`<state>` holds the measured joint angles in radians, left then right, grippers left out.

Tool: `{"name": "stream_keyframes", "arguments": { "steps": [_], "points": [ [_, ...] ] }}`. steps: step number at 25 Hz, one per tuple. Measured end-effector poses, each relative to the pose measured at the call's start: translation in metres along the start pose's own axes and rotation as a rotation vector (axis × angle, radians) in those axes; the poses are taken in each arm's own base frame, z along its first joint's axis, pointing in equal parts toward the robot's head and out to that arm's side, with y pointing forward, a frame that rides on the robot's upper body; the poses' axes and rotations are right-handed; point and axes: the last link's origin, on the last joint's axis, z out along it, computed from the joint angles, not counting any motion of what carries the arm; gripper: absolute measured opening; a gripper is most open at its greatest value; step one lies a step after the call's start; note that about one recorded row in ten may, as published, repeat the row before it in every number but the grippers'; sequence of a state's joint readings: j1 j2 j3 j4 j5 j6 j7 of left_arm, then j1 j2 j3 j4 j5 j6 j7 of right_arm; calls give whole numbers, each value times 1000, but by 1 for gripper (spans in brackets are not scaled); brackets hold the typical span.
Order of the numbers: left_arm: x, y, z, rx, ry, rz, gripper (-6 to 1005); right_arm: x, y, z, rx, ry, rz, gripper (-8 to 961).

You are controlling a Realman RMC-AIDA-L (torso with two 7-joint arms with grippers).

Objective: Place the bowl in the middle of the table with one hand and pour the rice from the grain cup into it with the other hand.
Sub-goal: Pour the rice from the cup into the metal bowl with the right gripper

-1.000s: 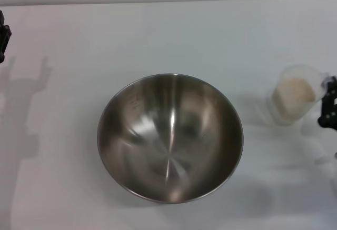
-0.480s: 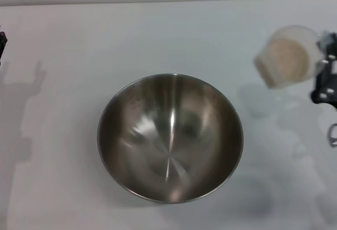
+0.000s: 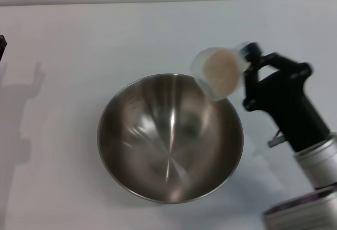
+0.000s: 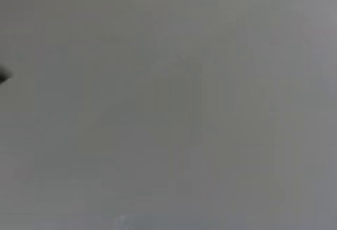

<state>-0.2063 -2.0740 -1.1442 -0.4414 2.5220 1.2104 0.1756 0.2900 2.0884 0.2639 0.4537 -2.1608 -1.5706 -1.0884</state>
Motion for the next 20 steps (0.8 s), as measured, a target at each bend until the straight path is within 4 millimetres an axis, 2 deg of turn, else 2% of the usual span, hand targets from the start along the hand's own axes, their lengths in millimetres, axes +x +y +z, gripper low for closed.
{"name": "stream_keyframes", "arguments": {
  "steps": [3,12,16,18,20],
  "points": [
    [0,0,1,-1,1,-1,814,-17,8,4,-13,-30,-235,39],
    [0,2,1,-3,0,-6,814,-39,18,1,-34,-128,-385,48],
    [0,2,0,-3,-2,-6,814,-44,23,-1,-46,-152,-509,52],
    [0,2,1,-3,-2,-6,814,-48,29,-3,-65,-173,-649,54],
    [0,3,1,-4,-1,-6,814,-49,31,-4,-70,-181,-690,55]
  ]
}}
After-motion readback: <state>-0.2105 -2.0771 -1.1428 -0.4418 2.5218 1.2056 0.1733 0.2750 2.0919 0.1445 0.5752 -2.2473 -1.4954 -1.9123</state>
